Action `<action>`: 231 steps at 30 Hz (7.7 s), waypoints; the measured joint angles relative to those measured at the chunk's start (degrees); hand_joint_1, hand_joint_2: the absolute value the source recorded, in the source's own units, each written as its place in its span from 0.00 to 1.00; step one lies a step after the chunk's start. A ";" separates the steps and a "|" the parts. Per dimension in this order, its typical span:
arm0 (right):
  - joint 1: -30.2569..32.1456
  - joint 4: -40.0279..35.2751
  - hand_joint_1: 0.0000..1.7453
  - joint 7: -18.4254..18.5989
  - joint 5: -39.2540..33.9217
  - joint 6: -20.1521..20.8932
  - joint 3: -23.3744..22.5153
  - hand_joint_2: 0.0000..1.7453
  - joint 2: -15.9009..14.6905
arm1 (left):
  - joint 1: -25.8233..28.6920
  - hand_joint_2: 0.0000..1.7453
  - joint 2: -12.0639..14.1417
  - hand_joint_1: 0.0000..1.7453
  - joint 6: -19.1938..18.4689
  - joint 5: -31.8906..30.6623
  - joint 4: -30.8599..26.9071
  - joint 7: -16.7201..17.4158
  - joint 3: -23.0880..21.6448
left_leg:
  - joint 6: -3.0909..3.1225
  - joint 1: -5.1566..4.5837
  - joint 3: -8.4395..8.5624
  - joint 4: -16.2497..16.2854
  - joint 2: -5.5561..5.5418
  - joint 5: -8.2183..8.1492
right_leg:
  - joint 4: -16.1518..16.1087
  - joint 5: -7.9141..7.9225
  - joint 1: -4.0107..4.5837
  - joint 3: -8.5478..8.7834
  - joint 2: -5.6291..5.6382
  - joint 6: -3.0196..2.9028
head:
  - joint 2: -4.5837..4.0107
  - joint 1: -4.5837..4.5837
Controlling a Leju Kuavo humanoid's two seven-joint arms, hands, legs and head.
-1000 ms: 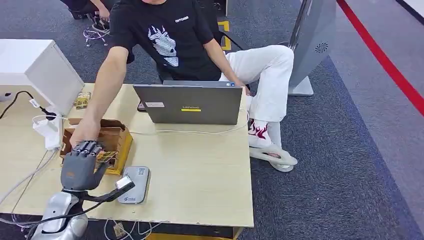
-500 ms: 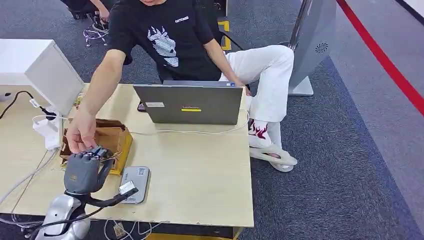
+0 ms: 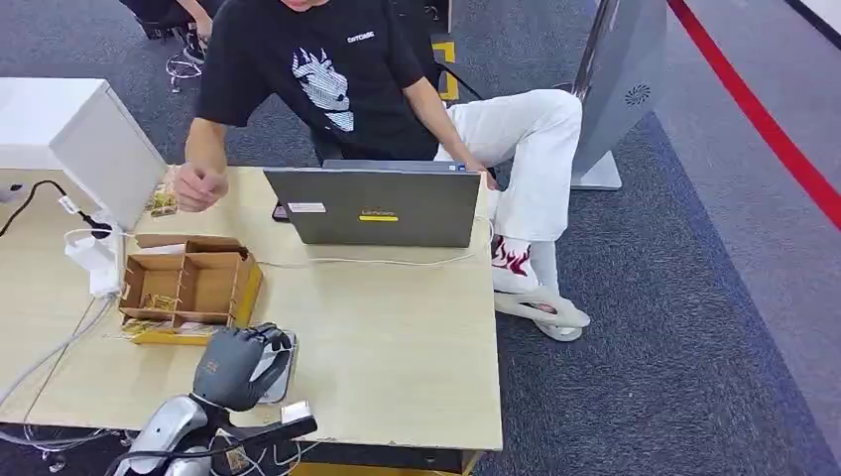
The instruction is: Pass the card to the sensor for recognition and then transmit it.
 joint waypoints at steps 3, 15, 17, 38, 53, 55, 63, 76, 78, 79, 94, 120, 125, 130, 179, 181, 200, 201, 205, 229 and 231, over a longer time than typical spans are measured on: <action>0.00 0.00 0.00 0.00 0.28 0.09 -0.42 1.00 0.00 | -0.19 1.00 0.94 1.00 -1.75 0.09 0.31 0.96 -1.23 | 0.00 0.00 -0.01 0.00 -0.01 0.00 | 0.00 0.00 0.01 0.00 -0.01 0.00 | 0.02 0.00; 0.02 0.00 0.00 -0.13 1.70 0.26 -1.22 1.00 0.00 | -0.72 1.00 4.02 1.00 -5.62 -0.46 4.42 3.04 -3.74 | 0.00 -0.01 -0.01 0.00 0.00 0.00 | 0.00 0.00 0.02 0.02 -0.01 0.00 | 0.02 0.02; 0.01 0.00 0.00 -0.15 1.84 0.24 -1.33 1.00 0.00 | -0.88 1.00 4.24 1.00 -5.73 -0.41 4.59 3.24 -3.91 | 0.00 -0.01 0.00 0.00 0.00 0.00 | 0.00 0.00 0.02 0.02 -0.01 0.00 | 0.02 0.00; 0.02 0.00 0.00 -0.68 4.57 0.15 -2.40 1.00 0.02 | -2.09 1.00 3.70 1.00 11.78 -0.04 -0.17 0.31 -3.15 | -0.02 0.00 0.01 0.00 -0.02 0.02 | 0.01 0.01 0.02 0.03 -0.03 -0.01 | 0.00 0.02; -0.19 0.00 0.00 -0.79 8.24 0.87 -2.38 1.00 0.02 | -15.70 1.00 6.82 1.00 13.40 -8.42 4.51 4.18 1.96 | -0.20 0.11 0.00 0.00 -0.01 0.18 | 0.09 0.16 0.16 -0.01 -0.04 -0.23 | 0.02 0.02; -0.22 0.00 0.00 -0.79 8.37 1.05 -2.38 1.00 0.02 | -17.63 1.00 7.69 1.00 13.33 -9.99 6.86 4.70 1.96 | -0.22 0.11 0.03 0.00 0.00 0.19 | 0.13 0.16 0.16 -0.02 -0.02 -0.23 | 0.00 0.00; -0.41 0.00 0.00 -0.79 8.92 1.09 -2.41 1.00 0.02 | -21.77 1.00 8.92 0.94 13.18 -11.91 13.97 5.84 1.94 | -0.32 0.12 0.02 0.00 0.03 0.26 | 0.17 0.20 0.16 -0.10 0.01 -0.31 | 0.02 0.00; -0.50 0.00 0.00 -0.87 9.03 0.94 -3.21 1.00 0.09 | -19.17 1.00 8.46 0.00 17.03 -10.69 15.83 5.77 1.92 | -0.33 0.11 -0.03 0.00 0.04 0.25 | 0.18 0.20 0.15 -0.18 0.03 -0.31 | 0.00 0.00; -0.52 0.00 0.00 -0.90 9.03 0.94 -3.41 1.00 0.09 | -18.62 1.00 8.42 0.00 17.05 -10.64 15.83 5.77 1.92 | -0.33 0.12 -0.04 0.00 0.02 0.26 | 0.18 0.20 0.15 -0.17 0.02 -0.31 | 0.00 0.02; -0.53 0.00 0.00 -0.90 9.03 0.94 -3.47 1.00 0.09 | -18.42 1.00 8.42 0.00 17.13 -10.34 15.80 5.68 1.92 | -0.33 0.12 -0.04 0.00 0.02 0.26 | 0.18 0.20 0.15 -0.17 0.02 -0.31 | 0.00 0.00; -0.41 0.00 0.00 -1.05 9.20 0.13 -6.36 1.00 0.59 | -3.07 1.00 2.96 0.00 18.49 -3.32 0.88 -1.81 2.31 | -0.29 0.10 -0.10 0.00 0.04 0.19 | 0.15 0.18 0.14 -0.23 0.02 -0.29 | 0.00 0.00; -0.04 0.00 0.00 -1.46 8.94 -0.09 -9.14 1.00 1.05 | 4.01 1.00 3.74 0.00 18.51 -8.28 -0.29 4.75 6.33 | -0.36 0.17 -0.15 -0.03 0.00 0.24 | 0.19 0.18 0.16 -0.26 -0.03 -0.32 | 0.02 -0.02; -0.03 -0.02 0.00 -1.46 9.68 -0.09 -9.57 1.00 1.05 | 1.40 1.00 4.55 0.00 18.51 -8.85 6.48 3.48 11.04 | -0.42 0.20 -0.15 -0.03 0.00 0.29 | 0.23 0.19 0.19 -0.26 -0.02 -0.33 | 0.02 0.00; -0.05 -0.02 0.00 -1.42 10.10 -0.07 -9.73 1.00 1.05 | -0.31 1.00 4.59 0.00 18.53 -9.75 10.90 3.35 13.15 | -0.42 0.18 -0.15 -0.03 0.00 0.29 | 0.23 0.19 0.19 -0.26 -0.01 -0.33 | 0.02 0.02; -0.12 -0.02 0.00 -1.75 12.61 0.17 -12.02 1.00 1.05 | -3.19 1.00 3.19 1.00 18.56 -10.27 14.89 3.89 14.18 | -0.43 0.18 -0.15 -0.03 0.00 0.29 | 0.23 0.19 0.19 -0.28 0.00 -0.34 | 0.00 0.02; -0.11 -0.02 0.00 -1.73 12.96 0.17 -12.11 1.00 1.05 | -3.21 1.00 3.17 1.00 18.60 -11.08 14.86 3.17 14.16 | -0.43 0.18 -0.15 -0.03 0.00 0.29 | 0.23 0.19 0.19 -0.28 0.00 -0.34 | 0.02 0.00; -0.12 -0.04 0.00 -1.86 14.95 0.20 -13.40 1.00 1.05 | -0.90 1.00 -4.59 1.00 18.71 -10.23 -4.44 -10.16 25.02 | -0.43 0.20 -0.16 -0.03 -0.01 0.29 | 0.24 0.20 0.19 -0.28 -0.02 -0.33 | 0.00 0.11; -0.17 -0.04 0.00 -1.86 15.15 0.20 -13.40 1.00 1.05 | -1.26 1.00 -4.17 1.00 18.71 -9.88 -4.57 -10.03 25.18 | -0.44 0.20 -0.15 -0.03 -0.01 0.29 | 0.25 0.20 0.19 -0.28 -0.02 -0.34 | 0.00 0.09; -0.39 -0.04 0.00 -1.86 15.63 0.24 -13.40 1.00 1.05 | -2.89 1.00 -2.88 1.00 18.71 -9.97 -4.70 -10.01 25.68 | -0.45 0.20 -0.15 -0.03 -0.01 0.31 | 0.26 0.20 0.19 -0.28 -0.02 -0.34 | 0.02 0.07; -0.64 -0.04 0.00 -1.86 16.48 0.26 -13.46 1.00 1.07 | -4.59 1.00 -2.64 0.00 18.73 -10.34 -4.61 -10.21 25.70 | -0.44 0.17 -0.16 -0.03 0.00 0.30 | 0.25 0.21 0.18 -0.30 -0.01 -0.35 | 0.00 0.07; -0.64 -0.04 0.00 -1.86 16.48 0.26 -13.49 1.00 1.07 | -4.59 1.00 -2.69 0.00 18.73 -10.29 -4.61 -10.21 25.70 | -0.45 0.18 -0.16 -0.03 -0.01 0.30 | 0.25 0.21 0.18 -0.30 -0.01 -0.35 | 0.00 0.04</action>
